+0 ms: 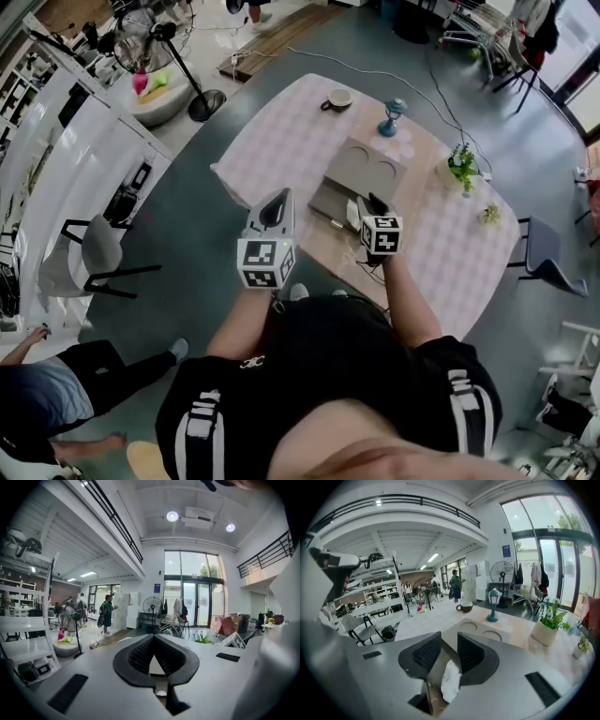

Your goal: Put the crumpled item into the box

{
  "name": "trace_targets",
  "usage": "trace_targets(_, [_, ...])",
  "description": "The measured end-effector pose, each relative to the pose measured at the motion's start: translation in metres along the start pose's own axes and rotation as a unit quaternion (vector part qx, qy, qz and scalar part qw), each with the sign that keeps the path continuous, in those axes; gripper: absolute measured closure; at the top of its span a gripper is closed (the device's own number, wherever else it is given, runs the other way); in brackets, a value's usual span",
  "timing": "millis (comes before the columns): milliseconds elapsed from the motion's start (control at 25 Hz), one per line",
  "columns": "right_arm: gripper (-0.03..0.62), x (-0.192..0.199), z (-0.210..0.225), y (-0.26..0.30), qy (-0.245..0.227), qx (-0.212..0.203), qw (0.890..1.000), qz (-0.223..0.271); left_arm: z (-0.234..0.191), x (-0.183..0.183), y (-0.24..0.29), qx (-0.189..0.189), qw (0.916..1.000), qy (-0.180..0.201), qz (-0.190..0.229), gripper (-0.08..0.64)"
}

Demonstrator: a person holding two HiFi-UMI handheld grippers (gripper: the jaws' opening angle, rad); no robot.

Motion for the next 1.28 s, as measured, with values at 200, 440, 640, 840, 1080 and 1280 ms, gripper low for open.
trace_targets(200, [0.497,-0.061,0.001,-0.039,-0.002,0.01,0.996,0.092,0.01,-0.004,0.007,0.018,0.9998,0.001,0.006,0.569])
trace_targets(440, [0.589,-0.121,0.002,-0.098,-0.013,0.046,0.977,0.209,0.022,-0.013,0.016,0.037,0.9992,0.004,0.012,0.569])
trace_targets(640, [0.589,-0.143,-0.001,-0.136,-0.048,0.068,0.957,0.277,0.03,-0.013,0.024,0.05,0.9986,0.007,0.014,0.569])
trace_targets(840, [0.589,-0.148,-0.006,-0.152,-0.045,0.056,0.952,0.297,0.035,-0.017,0.028,0.061,0.9979,0.014,0.019,0.569])
trace_targets(1080, [0.59,-0.148,-0.002,-0.151,-0.036,0.064,0.952,0.298,0.037,-0.021,0.033,0.066,0.9974,0.017,0.022,0.569])
trace_targets(1280, [0.589,-0.147,0.001,-0.149,-0.028,0.068,0.953,0.295,0.036,-0.021,0.036,0.069,0.9973,0.018,0.021,0.569])
Point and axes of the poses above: the fingertips, and each gripper's own axes: y forward along the fingers, z to its right, x out of its underside, the point moved 4 cm from there along -y, backward along the fingers, and after that the axes turned 2 degrees about -x, right-handed, at the moved point
